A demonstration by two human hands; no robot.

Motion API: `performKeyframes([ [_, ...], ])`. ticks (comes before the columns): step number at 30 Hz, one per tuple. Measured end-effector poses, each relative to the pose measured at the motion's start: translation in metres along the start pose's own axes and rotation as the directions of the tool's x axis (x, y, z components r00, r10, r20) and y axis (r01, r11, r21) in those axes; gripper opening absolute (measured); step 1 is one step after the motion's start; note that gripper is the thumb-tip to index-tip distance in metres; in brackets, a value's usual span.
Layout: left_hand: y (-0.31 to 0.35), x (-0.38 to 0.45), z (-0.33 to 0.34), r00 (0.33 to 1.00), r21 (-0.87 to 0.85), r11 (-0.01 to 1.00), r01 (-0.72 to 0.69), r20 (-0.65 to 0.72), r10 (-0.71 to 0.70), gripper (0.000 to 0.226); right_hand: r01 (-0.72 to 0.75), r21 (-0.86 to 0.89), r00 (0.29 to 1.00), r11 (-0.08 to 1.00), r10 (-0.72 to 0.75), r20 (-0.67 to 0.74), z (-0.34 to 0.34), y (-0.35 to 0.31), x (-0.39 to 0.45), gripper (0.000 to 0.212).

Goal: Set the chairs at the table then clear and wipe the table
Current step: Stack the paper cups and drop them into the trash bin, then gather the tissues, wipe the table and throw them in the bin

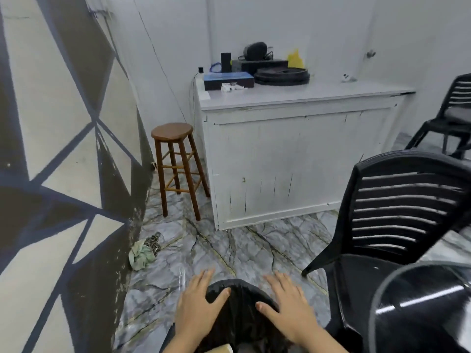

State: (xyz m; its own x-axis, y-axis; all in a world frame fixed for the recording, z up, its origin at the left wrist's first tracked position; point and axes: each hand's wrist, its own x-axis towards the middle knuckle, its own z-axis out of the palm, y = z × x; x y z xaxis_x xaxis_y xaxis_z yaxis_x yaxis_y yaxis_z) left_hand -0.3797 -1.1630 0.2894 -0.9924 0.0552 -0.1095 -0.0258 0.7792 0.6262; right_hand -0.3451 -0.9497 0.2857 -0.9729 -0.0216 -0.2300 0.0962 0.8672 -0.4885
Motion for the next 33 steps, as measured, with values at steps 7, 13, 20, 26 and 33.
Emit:
performKeyframes([
  [7, 0.081, 0.006, -0.010, 0.962, -0.035, 0.962, -0.272, 0.024, 0.273, 0.072, -0.086, -0.033, 0.978, 0.996, 0.078, -0.195, -0.077, 0.016, -0.042, 0.124],
  [13, 0.161, -0.001, 0.017, 0.878, -0.052, 0.882, -0.468, 0.087, 0.471, 0.070, -0.202, 0.015, 0.911, 0.979, 0.194, -0.364, -0.126, 0.060, -0.097, 0.105],
  [20, 0.256, -0.036, 0.082, 0.744, -0.117, 0.759, -0.640, 0.152, 0.651, 0.081, -0.381, 0.085, 0.789, 0.921, 0.371, -0.490, -0.157, 0.140, -0.178, 0.067],
  [26, 0.328, -0.087, 0.145, 0.619, -0.136, 0.651, -0.747, 0.216, 0.756, 0.083, -0.520, 0.145, 0.696, 0.842, 0.515, -0.499, -0.177, 0.204, -0.257, 0.083],
  [33, 0.392, -0.150, 0.215, 0.508, -0.216, 0.569, -0.793, 0.281, 0.814, 0.086, -0.620, 0.234, 0.577, 0.749, 0.638, -0.511, -0.185, 0.276, -0.346, 0.068],
])
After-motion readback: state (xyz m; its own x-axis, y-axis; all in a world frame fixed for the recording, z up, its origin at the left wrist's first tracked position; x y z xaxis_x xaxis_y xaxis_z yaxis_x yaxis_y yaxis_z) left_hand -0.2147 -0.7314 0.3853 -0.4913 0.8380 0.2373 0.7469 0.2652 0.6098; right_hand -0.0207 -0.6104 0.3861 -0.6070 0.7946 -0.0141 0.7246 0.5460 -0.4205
